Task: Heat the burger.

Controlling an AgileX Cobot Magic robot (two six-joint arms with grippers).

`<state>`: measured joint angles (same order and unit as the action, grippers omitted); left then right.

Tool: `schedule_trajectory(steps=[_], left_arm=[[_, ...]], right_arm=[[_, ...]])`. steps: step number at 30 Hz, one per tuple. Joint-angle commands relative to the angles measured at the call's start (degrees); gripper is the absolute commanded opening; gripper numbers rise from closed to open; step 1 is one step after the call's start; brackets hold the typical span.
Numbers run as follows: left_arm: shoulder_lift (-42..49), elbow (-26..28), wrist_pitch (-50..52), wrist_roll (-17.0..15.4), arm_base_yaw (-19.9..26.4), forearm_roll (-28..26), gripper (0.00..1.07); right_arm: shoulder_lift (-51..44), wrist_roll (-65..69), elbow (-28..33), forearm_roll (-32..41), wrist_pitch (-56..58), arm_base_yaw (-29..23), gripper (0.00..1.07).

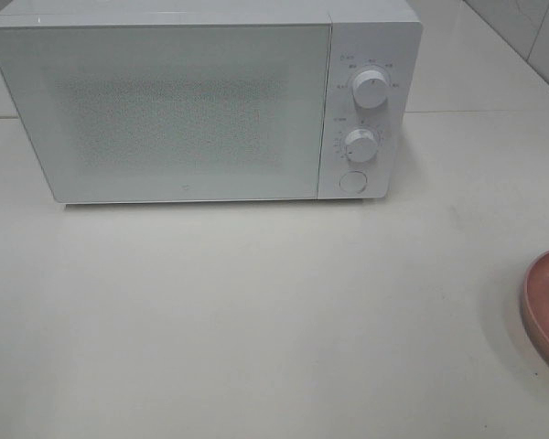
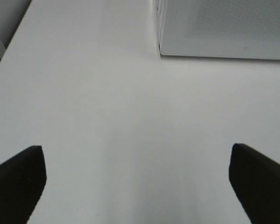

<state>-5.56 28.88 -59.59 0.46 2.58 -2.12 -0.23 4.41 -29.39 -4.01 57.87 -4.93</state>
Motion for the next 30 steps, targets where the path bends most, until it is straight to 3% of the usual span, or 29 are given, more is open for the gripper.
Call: schedule_trajectory(steps=[1,5,30], left_arm=[[3.09,-0.11,0.23,0.17,1.26,-0.52,1.0],[7.28,-0.11,0.34,0.17,1.78,-0.52,1.0],[6.88,-0.17,0.29,0.17,1.78,-0.57,1.0]], right_arm=[[-1.38,-0.29,0.11,-0.17,-0.86,0.34,0.76],[-1.38,-0.29,0.11,-0.17,-0.86,0.34,0.76],[-1.38,-0.23,0.11,-0.17,-0.86,0.34,0.76]])
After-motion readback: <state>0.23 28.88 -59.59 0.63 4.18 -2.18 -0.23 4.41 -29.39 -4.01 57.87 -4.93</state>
